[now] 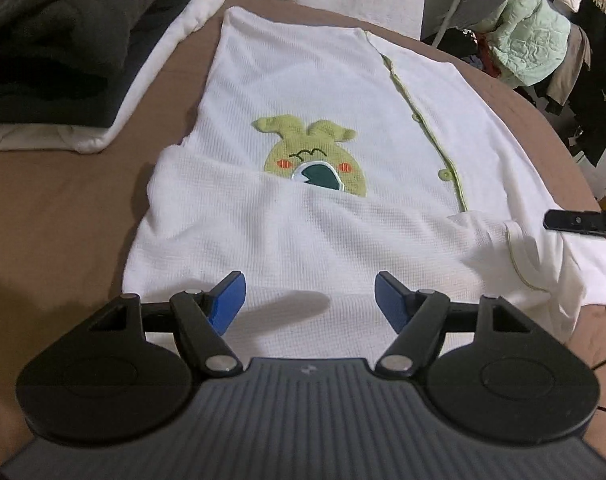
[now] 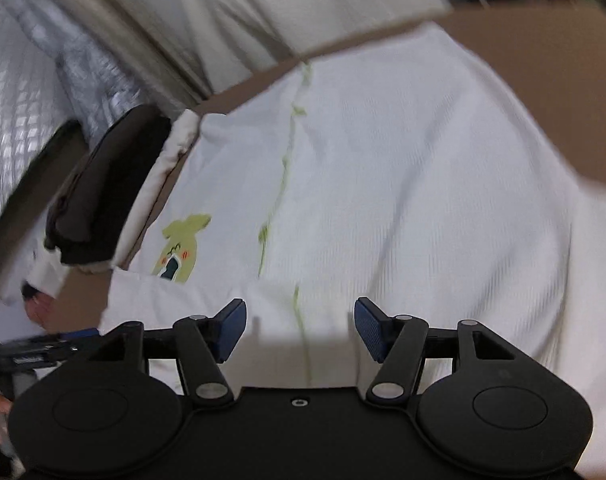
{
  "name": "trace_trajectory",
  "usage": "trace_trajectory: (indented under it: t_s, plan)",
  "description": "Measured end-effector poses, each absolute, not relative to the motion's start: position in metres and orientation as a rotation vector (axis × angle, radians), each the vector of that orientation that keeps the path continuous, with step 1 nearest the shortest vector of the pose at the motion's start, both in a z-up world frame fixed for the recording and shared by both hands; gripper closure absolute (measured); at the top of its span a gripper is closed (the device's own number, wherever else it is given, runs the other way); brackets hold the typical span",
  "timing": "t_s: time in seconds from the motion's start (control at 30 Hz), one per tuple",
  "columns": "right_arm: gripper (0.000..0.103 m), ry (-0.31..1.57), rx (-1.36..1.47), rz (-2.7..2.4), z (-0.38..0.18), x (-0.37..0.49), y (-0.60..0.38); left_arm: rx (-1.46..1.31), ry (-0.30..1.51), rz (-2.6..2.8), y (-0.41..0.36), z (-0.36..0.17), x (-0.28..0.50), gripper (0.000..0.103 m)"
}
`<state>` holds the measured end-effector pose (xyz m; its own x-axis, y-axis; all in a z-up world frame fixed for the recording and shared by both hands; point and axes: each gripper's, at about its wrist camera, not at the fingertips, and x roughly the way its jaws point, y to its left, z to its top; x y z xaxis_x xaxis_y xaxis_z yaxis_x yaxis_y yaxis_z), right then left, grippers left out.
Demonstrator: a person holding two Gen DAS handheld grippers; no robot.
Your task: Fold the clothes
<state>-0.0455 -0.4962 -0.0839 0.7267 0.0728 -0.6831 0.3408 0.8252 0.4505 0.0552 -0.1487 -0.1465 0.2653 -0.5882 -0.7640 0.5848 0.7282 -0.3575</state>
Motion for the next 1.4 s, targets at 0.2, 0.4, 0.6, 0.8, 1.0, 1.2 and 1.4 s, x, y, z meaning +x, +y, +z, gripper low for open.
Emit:
trace_trajectory:
  t_s: [0.2, 0.4, 0.6, 0.8, 1.0, 1.2, 1.4]
  plan:
    - [0.037, 0.798, 0.420, -0.130, -0.109, -0.022, -0.510, -0.191, 1.149, -0.849, -0.144, -0.159, 0.069, 0.032]
    - [0.039, 0.827, 0.371, 0.000, -0.127, -0.020, -0.478, -0.082, 1.146, -0.811, -0.153, -0.163, 0.065, 0.032]
    - [0.088, 0.789, 0.287, -0.089, -0.116, -0.022, -0.474, -0.159, 1.090, -0.770, -0.132, -0.156, 0.076, 0.032]
    - [0.080, 0.750, 0.286, -0.218, -0.111, -0.031, -0.482, -0.076, 1.135, -0.678, -0.132, -0.166, 0.083, 0.029]
    - [0.055, 0.689, 0.367, -0.300, -0.104, -0.058, -0.490, 0.118, 1.148, -0.521, -0.145, -0.178, 0.082, 0.029]
    - [0.048, 0.654, 0.550, -0.195, -0.108, -0.105, -0.489, 0.038, 1.135, -0.533, -0.137, -0.176, 0.090, 0.028]
    - [0.069, 0.744, 0.460, -0.185, -0.130, -0.083, -0.476, 0.015, 1.115, -0.551, -0.143, -0.173, 0.083, 0.027]
